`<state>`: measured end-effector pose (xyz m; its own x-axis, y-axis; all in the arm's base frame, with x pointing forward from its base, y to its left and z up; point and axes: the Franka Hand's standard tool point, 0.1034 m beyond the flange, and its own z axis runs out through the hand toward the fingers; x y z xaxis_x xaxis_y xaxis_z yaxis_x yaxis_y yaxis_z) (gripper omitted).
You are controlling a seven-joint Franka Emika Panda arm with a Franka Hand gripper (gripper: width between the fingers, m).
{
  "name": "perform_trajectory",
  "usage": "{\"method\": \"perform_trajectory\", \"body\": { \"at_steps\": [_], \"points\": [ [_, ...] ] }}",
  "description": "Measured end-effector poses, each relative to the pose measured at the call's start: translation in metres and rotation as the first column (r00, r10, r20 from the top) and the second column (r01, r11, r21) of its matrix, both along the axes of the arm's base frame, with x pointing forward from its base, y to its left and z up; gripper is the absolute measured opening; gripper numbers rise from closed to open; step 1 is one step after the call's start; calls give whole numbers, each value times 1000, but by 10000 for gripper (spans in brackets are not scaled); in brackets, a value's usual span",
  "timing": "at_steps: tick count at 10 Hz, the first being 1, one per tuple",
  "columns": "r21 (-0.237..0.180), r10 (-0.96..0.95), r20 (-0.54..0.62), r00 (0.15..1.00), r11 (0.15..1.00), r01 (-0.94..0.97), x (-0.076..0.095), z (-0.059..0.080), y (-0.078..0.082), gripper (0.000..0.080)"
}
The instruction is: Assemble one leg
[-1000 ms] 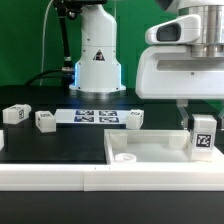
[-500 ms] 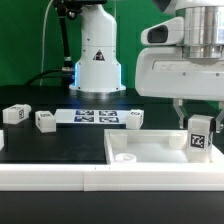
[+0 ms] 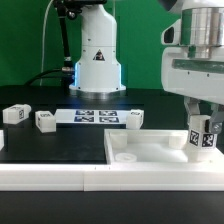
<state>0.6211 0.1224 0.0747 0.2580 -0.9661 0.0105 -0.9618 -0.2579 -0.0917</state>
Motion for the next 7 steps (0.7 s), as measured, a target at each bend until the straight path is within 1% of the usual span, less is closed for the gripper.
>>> {"method": "perform_trajectory", "body": {
  "at_steps": [1, 4, 5, 6, 7],
  "points": [
    [23, -78, -3, 997, 997, 78, 0, 0, -2, 292],
    [43, -165, -7, 986, 985, 165, 0, 0, -1, 292],
    [38, -114, -4, 993, 993, 114, 0, 0, -1, 409],
    [34, -61, -2, 998, 998, 61, 0, 0, -1, 546],
    [27, 1, 1, 1000, 1000, -1, 0, 0, -1, 626]
  ]
}}
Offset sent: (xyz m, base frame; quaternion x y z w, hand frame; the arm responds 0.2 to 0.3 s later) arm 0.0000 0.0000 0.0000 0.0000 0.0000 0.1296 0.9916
